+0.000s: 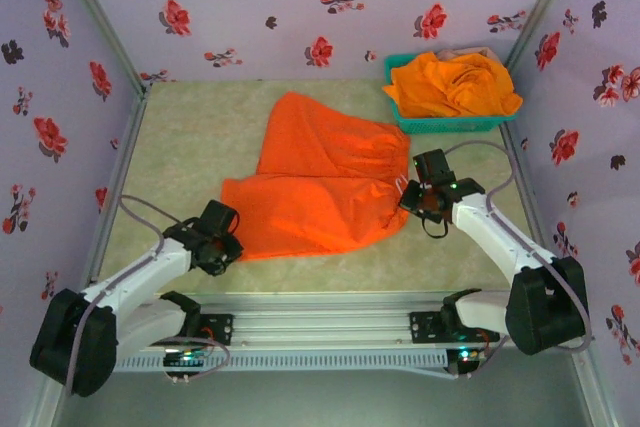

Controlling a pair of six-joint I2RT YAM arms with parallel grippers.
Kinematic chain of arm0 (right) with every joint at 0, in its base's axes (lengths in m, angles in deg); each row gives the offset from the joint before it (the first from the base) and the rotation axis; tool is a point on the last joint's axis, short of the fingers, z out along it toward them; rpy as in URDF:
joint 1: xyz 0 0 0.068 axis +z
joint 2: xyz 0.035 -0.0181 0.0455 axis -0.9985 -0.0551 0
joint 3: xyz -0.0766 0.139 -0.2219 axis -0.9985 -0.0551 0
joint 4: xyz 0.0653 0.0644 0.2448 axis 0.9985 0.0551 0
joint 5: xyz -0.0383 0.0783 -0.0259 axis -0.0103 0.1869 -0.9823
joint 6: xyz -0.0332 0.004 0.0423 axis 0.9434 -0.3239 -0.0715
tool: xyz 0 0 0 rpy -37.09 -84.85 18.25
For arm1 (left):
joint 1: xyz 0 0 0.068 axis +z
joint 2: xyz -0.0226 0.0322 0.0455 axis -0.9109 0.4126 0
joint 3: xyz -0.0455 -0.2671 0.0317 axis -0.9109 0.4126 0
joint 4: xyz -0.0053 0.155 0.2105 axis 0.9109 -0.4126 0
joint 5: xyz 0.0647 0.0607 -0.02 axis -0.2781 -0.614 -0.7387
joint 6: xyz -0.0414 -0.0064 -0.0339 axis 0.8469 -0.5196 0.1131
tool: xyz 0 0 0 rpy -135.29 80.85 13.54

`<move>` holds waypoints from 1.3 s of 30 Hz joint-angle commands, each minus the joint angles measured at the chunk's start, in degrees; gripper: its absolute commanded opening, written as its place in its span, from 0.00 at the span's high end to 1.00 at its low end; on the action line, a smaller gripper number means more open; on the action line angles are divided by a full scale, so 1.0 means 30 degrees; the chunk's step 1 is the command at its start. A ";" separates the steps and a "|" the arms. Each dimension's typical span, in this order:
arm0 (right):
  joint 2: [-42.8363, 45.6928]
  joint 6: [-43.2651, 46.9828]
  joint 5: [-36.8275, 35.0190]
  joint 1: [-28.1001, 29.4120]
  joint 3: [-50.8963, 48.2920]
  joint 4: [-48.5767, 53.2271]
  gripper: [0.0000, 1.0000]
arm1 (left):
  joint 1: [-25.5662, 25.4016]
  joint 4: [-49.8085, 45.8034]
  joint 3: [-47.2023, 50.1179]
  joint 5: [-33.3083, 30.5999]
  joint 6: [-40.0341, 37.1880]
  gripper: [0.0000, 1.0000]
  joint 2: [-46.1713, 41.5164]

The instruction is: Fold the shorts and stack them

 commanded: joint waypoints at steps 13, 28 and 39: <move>-0.0700 0.0883 -0.0206 0.0117 0.3743 0.0610 1.00 | 0.3957 -0.2664 -0.7163 -0.1596 -0.4671 1.00 -0.1237; -0.2772 0.0983 -0.0172 0.1080 0.5522 0.0992 1.00 | 0.5302 -0.1845 -0.5033 0.2143 -0.3796 0.61 -0.2246; -0.2212 0.0466 -0.0390 0.1360 0.2737 -0.0248 1.00 | 0.0560 -0.2320 0.0033 0.0953 0.0149 0.40 -0.4486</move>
